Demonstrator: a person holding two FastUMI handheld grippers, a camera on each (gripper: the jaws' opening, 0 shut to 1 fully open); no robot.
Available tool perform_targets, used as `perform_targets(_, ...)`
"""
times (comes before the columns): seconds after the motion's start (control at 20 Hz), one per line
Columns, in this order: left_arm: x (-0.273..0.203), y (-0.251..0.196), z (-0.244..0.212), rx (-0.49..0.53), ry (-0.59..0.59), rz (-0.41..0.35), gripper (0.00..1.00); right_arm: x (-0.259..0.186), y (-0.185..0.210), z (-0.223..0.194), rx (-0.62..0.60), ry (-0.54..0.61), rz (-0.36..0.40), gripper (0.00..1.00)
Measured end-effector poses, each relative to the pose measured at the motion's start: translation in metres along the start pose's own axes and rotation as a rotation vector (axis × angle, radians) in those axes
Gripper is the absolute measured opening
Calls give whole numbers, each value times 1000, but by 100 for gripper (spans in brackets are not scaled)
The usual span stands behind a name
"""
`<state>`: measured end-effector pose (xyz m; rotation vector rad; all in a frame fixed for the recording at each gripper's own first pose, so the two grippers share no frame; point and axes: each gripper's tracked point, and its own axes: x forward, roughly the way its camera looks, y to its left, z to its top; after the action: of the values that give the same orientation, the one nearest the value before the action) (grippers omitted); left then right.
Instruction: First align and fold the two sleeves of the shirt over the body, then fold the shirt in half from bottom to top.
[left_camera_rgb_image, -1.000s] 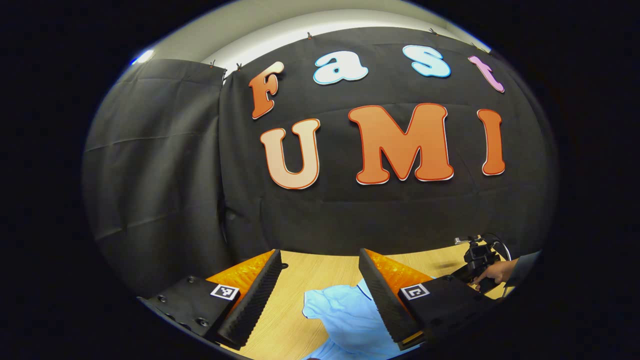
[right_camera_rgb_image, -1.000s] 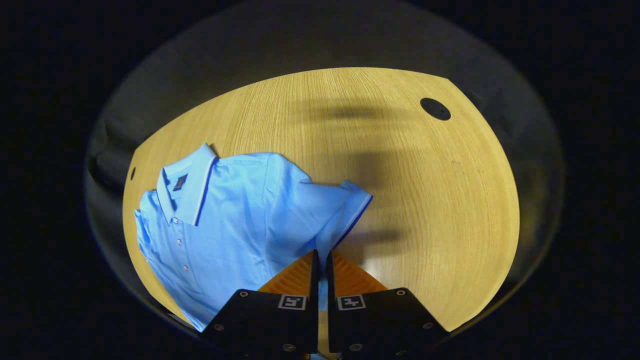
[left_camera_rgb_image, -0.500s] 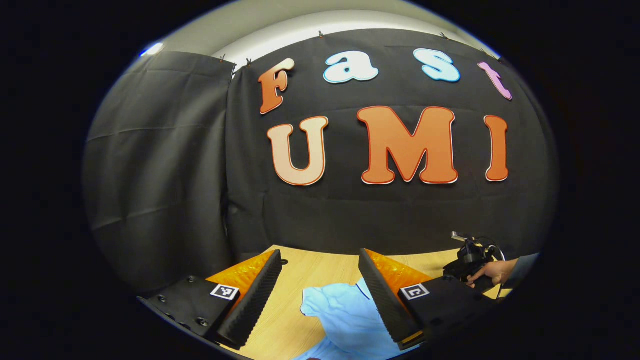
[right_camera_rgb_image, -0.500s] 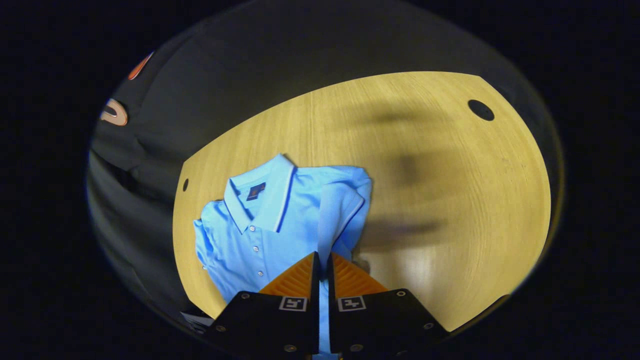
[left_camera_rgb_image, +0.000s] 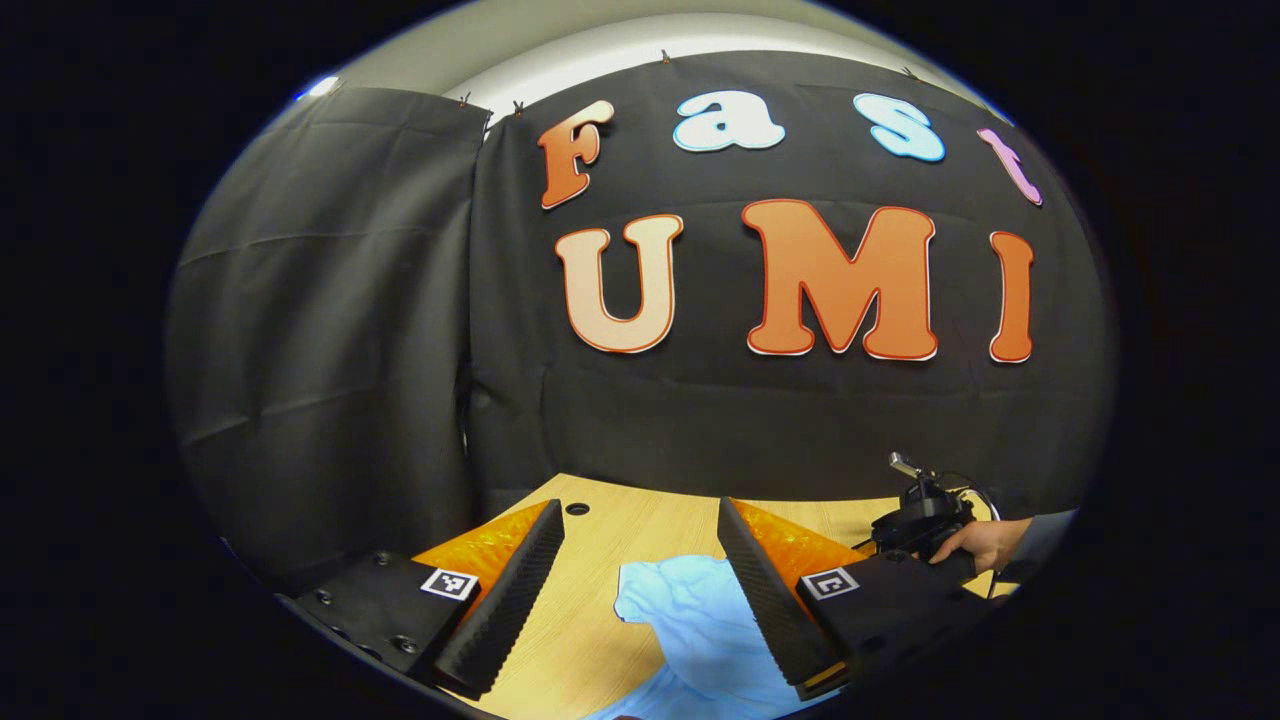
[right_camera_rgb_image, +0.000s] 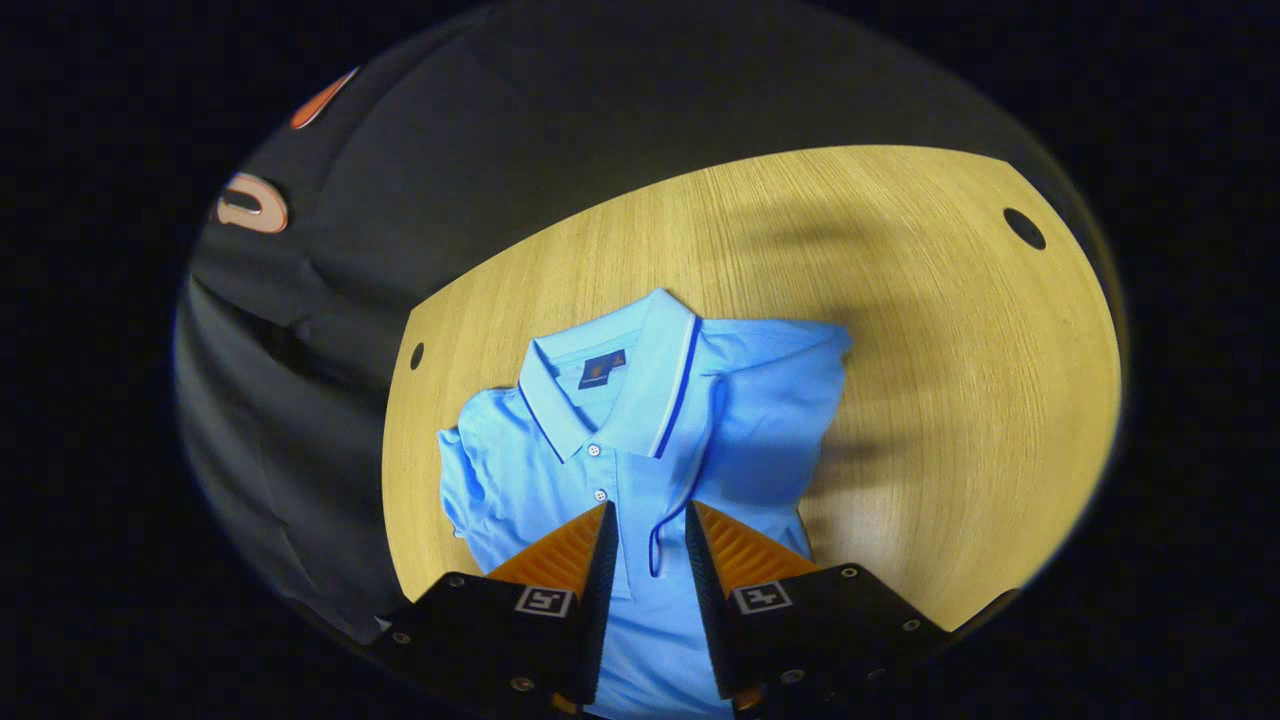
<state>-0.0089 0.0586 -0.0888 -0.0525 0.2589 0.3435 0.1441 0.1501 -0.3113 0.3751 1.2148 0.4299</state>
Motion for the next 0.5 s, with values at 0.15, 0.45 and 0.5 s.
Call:
perform_targets(0.15, 15, 9, -15, -32, 48, -52, 100, -17, 2, 4, -19, -54, -22, 56)
perform_targets(0.45, 62, 29, -40, -67, 149, -197, 100, -70, 7, 9, 24, -260, -68, 82)
perform_targets(0.5, 71, 32, -44, -71, 166, -217, 100, -80, 6, 9, 37, -294, -77, 87)
